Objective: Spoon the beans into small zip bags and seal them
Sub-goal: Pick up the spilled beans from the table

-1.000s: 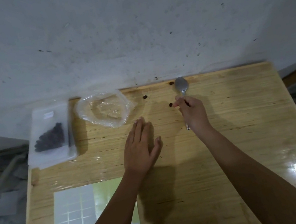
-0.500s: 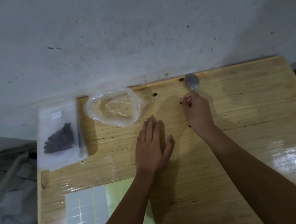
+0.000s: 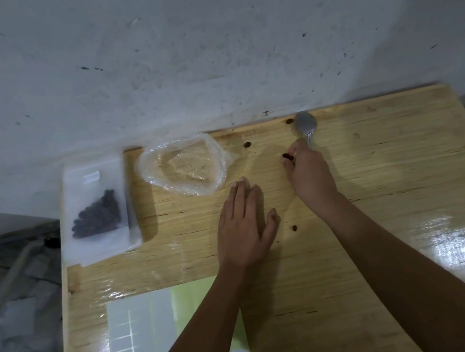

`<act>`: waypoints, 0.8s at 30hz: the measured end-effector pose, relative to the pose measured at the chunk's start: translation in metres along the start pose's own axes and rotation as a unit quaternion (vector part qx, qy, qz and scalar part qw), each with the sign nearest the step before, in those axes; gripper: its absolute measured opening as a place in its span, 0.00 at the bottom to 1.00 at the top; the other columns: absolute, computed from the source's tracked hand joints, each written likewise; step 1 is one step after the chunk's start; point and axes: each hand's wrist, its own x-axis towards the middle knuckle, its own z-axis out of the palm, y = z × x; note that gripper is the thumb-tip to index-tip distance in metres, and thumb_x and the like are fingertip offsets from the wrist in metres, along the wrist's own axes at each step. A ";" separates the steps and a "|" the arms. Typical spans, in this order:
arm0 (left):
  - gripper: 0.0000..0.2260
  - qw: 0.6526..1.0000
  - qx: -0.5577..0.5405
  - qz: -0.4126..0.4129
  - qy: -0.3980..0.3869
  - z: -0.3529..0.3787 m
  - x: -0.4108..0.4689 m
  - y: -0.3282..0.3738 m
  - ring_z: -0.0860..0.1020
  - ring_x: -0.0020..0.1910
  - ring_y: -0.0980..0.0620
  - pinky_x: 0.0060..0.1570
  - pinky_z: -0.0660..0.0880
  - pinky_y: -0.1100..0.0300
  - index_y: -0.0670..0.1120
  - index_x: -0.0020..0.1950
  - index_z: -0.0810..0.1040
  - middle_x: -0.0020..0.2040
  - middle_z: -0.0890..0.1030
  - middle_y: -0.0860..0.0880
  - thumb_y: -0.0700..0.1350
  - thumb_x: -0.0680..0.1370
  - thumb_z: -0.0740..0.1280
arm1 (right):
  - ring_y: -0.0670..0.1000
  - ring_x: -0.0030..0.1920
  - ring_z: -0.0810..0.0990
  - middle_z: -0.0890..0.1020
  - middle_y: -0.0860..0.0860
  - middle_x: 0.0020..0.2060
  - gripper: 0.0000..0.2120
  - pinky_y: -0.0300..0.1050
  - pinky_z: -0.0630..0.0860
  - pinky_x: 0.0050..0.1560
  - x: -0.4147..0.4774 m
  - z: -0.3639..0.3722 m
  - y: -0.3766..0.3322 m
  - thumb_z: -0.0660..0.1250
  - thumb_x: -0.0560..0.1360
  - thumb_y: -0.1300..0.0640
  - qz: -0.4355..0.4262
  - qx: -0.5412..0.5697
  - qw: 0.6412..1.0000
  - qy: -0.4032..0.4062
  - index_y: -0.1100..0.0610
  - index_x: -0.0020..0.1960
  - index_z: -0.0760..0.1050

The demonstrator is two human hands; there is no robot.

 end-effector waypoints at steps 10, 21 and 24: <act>0.25 1.000 0.012 0.012 0.012 0.000 -0.001 0.000 0.56 0.75 0.48 0.70 0.53 0.56 0.45 0.72 0.64 0.76 0.60 0.46 0.57 0.78 0.56 | 0.62 0.44 0.79 0.79 0.61 0.45 0.09 0.48 0.70 0.37 0.007 0.006 -0.004 0.54 0.81 0.59 0.000 -0.107 0.993 -0.048 0.64 0.57 0.66; 0.26 1.000 0.017 0.009 0.014 0.001 0.000 -0.002 0.55 0.75 0.49 0.71 0.52 0.57 0.46 0.72 0.64 0.76 0.59 0.46 0.57 0.79 0.55 | 0.44 0.20 0.59 0.65 0.47 0.20 0.12 0.36 0.58 0.21 -0.030 -0.021 0.010 0.53 0.77 0.61 0.186 0.636 0.738 -0.126 0.55 0.35 0.62; 0.25 1.000 0.009 0.010 0.010 0.002 -0.001 -0.002 0.53 0.76 0.50 0.72 0.52 0.57 0.47 0.73 0.63 0.77 0.57 0.47 0.57 0.79 0.55 | 0.44 0.19 0.59 0.64 0.48 0.19 0.07 0.35 0.56 0.22 -0.055 -0.022 0.023 0.54 0.70 0.61 0.189 0.741 0.631 -0.129 0.55 0.34 0.66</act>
